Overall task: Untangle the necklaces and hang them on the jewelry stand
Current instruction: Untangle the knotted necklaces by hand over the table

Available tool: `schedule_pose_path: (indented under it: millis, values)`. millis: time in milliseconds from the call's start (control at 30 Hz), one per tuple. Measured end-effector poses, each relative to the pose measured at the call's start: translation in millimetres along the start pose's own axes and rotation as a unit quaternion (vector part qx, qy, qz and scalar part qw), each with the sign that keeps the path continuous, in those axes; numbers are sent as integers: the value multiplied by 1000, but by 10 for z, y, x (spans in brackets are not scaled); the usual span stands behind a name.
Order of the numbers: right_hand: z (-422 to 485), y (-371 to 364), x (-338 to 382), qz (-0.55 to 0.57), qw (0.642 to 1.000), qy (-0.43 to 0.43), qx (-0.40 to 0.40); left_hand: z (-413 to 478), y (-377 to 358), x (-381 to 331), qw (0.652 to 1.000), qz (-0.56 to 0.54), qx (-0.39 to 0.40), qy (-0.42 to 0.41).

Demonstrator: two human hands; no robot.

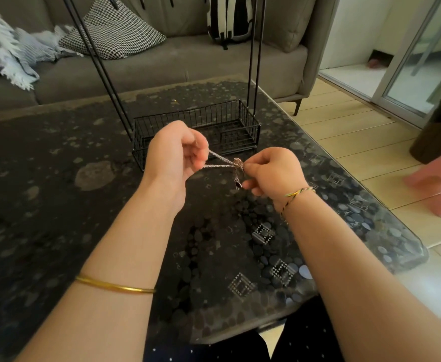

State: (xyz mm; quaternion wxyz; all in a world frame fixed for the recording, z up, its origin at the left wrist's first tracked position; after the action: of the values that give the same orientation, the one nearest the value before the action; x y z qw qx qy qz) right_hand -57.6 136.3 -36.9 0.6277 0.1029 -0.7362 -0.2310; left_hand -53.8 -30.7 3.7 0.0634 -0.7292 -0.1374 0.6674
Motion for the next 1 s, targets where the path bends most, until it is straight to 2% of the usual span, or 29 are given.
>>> schedule_pose_path:
  millis: [67,100,167,233,333,633,800,1000]
  values:
    - [0,24,-16,46,999,-10,-10,-3,-49,44,996,82,26,29]
    - [8,59,-14,50,998,-3,-27,-22,-89,81,985,159,41,45]
    - [16,125,10,42,997,17,-61,-111,-159,193,945,308,80,78]
    - [10,159,51,41,996,38,-74,-210,-203,331,916,363,115,124]
    - [-15,139,133,46,995,68,-59,-204,-244,438,904,382,146,125]
    - [-78,63,264,44,993,112,-18,-125,-306,407,914,374,153,40]
    - [-89,40,293,33,992,118,-13,-75,-278,277,902,414,116,-35]
    - [-74,51,265,31,994,106,-16,-50,-222,225,900,424,89,-51]
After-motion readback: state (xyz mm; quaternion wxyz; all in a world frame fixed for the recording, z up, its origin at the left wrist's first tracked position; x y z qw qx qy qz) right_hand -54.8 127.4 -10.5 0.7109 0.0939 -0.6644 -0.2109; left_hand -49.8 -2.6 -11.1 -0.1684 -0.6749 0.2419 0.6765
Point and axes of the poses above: each hand's wrist, its own z-axis towards the middle knuckle, its own y-axis out of the back of the hand, x = y × z, the point moved 9 cm from there along z, towards the middle knuckle, and after that the axes turned 7 degrees about -z, right-handed, at the moved point
